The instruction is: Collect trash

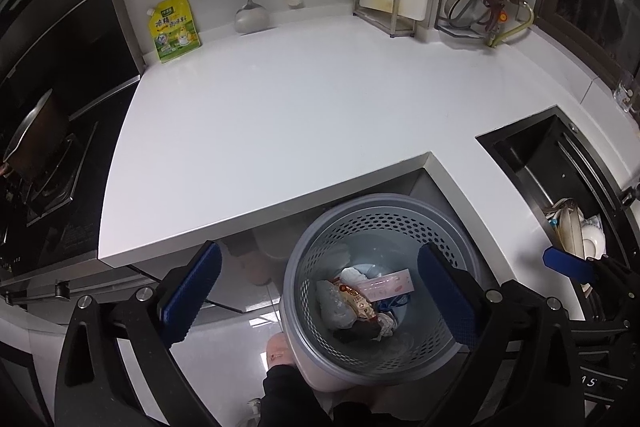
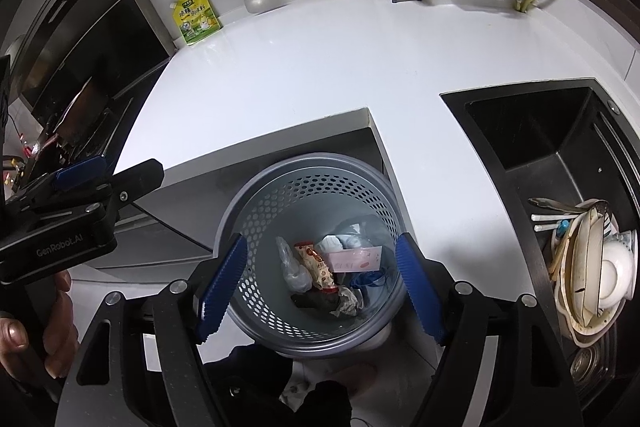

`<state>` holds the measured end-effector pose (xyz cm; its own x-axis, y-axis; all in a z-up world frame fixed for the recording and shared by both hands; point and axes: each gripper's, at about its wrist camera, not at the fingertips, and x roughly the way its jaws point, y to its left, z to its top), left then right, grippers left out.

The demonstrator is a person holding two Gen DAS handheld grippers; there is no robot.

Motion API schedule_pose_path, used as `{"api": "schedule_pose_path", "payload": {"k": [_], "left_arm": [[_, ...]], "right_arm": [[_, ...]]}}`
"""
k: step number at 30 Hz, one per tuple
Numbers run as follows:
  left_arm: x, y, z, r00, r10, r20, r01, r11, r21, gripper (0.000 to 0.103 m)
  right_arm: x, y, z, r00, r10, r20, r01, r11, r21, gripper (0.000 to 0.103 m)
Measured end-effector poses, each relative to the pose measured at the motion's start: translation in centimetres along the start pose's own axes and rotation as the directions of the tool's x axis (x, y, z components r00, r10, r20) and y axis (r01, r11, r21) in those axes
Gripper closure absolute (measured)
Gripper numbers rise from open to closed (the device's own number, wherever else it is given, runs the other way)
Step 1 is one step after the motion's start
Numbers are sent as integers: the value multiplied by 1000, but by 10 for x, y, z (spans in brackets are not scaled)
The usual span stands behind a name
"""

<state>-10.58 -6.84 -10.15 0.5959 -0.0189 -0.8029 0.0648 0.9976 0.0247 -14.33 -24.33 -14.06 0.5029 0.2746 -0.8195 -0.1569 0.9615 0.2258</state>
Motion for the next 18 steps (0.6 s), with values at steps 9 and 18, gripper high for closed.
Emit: {"api": "schedule_pose_path", "payload": {"k": [9,18], "left_arm": [[2,2,1,1000,-7,-6,7,1000,-9,6],[2,2,2,1000,-5,-4,5,1000,-9,6]], "right_arm": [[1,2,2,1000,3,3,-3,1000,0,30],[3,3,3,1000,0,-2,0,1000,-8,30]]}}
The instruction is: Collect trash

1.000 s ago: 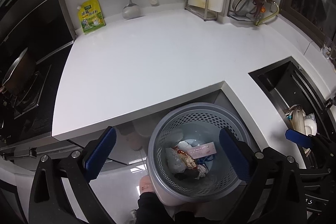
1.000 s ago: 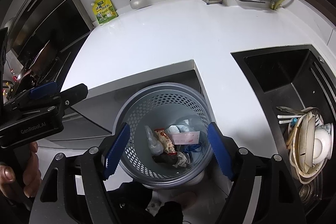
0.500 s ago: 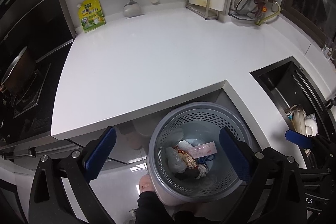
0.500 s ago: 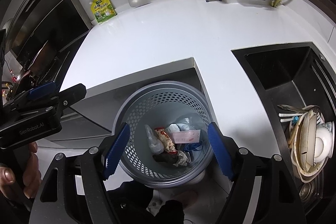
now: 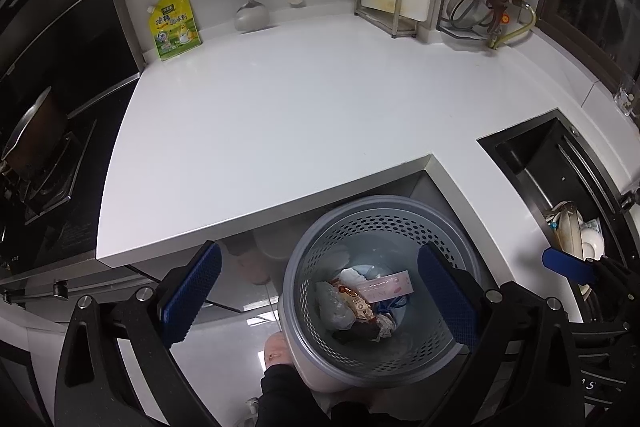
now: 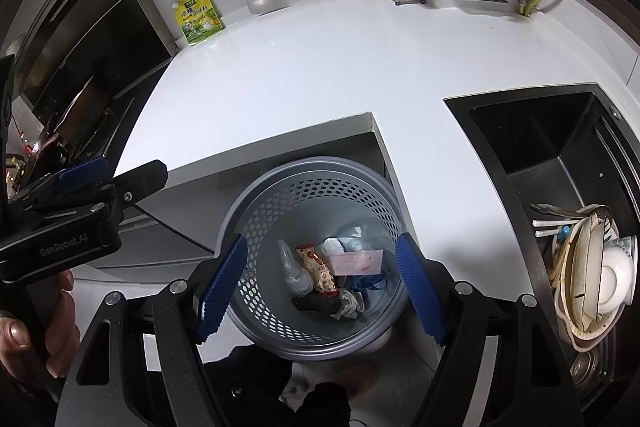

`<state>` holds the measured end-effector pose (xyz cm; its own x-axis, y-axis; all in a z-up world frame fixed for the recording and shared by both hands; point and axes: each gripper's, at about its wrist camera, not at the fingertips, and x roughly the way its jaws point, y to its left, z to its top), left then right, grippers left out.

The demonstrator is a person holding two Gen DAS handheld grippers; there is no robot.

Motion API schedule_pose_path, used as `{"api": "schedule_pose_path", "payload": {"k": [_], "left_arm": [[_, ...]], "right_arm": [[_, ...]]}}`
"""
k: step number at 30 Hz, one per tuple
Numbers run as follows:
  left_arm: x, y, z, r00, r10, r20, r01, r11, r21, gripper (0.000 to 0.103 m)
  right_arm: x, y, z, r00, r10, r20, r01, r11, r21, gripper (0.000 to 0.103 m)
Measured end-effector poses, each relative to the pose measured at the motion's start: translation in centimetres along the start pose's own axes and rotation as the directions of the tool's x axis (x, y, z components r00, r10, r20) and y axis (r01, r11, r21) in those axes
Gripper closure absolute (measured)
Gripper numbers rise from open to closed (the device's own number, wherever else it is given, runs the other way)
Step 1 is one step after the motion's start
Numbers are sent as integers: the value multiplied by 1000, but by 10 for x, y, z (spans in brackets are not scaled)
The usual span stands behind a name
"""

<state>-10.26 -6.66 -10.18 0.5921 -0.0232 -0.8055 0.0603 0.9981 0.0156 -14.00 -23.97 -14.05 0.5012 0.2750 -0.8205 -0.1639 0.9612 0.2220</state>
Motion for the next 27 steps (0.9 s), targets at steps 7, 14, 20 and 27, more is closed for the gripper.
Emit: {"api": "schedule_pose_path", "payload": {"k": [7,14,20,27], "left_arm": [[1,1,1,1000,-1,1,1,1000,-2,6],[1,1,1,1000,0,2,0,1000,-2,6],[-1,0,4,1000,2,7,-2,1000,-2,6],[-6,-2,6,1000,6,26,-6,1000,0,6]], "right_arm": [[0,1,1,1000,-2,5,2,1000,-3,30],[0,-1,2,1000,-3,8,3,1000,-6,30],[-5,0,2,1000,-7,19,7,1000,-10,30],[-8,2,5,1000,-15,27,15,1000,-18,30]]}}
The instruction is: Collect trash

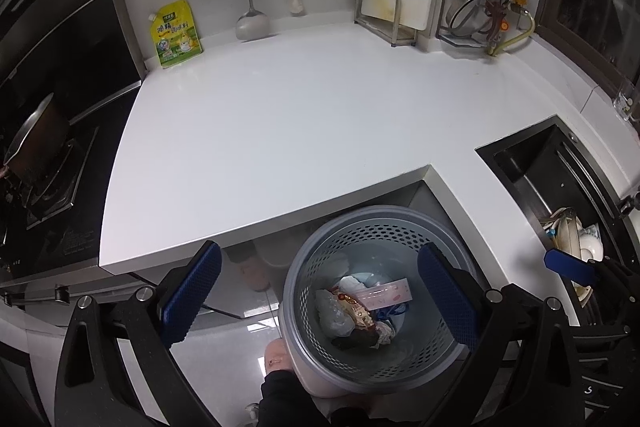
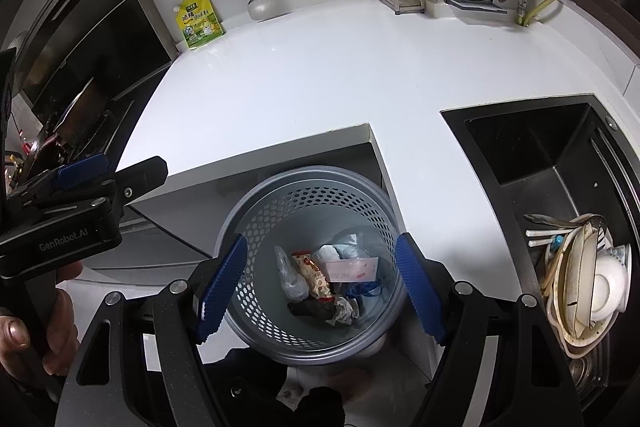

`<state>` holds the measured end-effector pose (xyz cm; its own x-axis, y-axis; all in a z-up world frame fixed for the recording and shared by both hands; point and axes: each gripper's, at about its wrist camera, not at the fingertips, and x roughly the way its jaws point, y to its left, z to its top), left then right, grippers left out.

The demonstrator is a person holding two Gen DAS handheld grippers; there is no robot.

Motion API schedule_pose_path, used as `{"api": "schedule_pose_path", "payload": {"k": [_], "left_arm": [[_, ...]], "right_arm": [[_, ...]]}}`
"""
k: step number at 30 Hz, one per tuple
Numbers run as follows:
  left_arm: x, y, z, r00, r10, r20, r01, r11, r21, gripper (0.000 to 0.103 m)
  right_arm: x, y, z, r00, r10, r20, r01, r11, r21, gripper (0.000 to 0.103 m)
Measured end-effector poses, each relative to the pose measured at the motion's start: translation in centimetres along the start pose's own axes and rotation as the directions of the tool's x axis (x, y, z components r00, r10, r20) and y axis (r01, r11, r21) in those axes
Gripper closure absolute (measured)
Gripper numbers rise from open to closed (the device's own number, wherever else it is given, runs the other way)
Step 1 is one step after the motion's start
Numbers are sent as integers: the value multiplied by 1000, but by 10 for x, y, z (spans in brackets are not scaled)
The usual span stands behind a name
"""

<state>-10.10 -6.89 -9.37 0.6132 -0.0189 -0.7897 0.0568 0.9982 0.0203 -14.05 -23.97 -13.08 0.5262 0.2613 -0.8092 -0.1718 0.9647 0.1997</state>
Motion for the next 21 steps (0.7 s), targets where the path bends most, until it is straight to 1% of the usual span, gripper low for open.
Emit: {"api": "schedule_pose_path", "payload": {"k": [13,21], "left_arm": [[2,-3,1,1000,23,2,-23,1000,12,6],[4,-5,0,1000,17,-6,-17,1000,18,6]], "right_arm": [[0,0,1,1000,0,1,0,1000,0,30],[1,-1,2,1000,0,0,0,1000,4,30]]}}
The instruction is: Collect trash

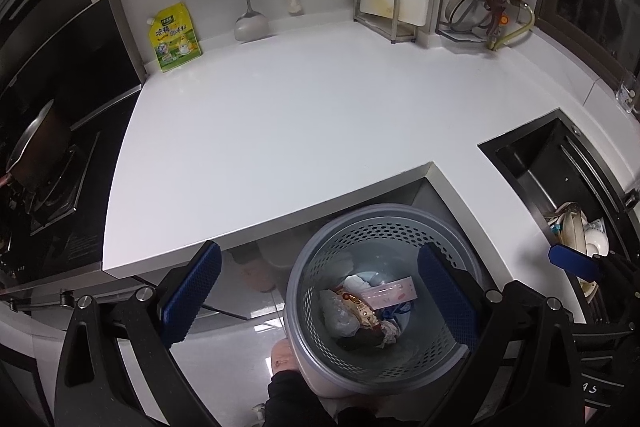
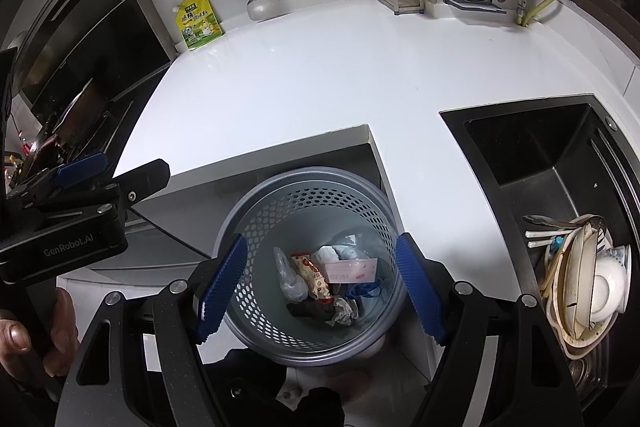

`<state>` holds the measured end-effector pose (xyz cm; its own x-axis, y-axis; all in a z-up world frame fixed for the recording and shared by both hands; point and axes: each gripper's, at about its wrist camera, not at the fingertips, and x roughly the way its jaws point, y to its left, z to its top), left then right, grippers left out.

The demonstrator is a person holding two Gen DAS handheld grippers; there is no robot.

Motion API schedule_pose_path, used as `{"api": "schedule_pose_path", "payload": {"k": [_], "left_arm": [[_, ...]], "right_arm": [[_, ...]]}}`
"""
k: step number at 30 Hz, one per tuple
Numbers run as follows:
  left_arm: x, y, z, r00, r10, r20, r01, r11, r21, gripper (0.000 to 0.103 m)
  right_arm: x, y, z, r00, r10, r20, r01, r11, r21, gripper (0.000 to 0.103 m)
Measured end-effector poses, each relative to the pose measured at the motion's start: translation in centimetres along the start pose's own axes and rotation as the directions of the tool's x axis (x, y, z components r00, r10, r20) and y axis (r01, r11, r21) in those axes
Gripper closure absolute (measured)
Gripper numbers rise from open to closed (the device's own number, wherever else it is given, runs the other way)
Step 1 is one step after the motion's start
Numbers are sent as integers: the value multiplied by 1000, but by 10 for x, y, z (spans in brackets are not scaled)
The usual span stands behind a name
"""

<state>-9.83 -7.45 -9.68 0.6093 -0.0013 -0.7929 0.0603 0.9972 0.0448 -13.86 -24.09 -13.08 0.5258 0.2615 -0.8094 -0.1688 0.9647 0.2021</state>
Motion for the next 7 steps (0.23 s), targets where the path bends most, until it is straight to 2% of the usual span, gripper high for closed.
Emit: {"api": "schedule_pose_path", "payload": {"k": [7], "left_arm": [[4,1,0,1000,-1,-12,1,1000,-5,6]], "right_arm": [[0,0,0,1000,1,1,-1,1000,0,30]]}}
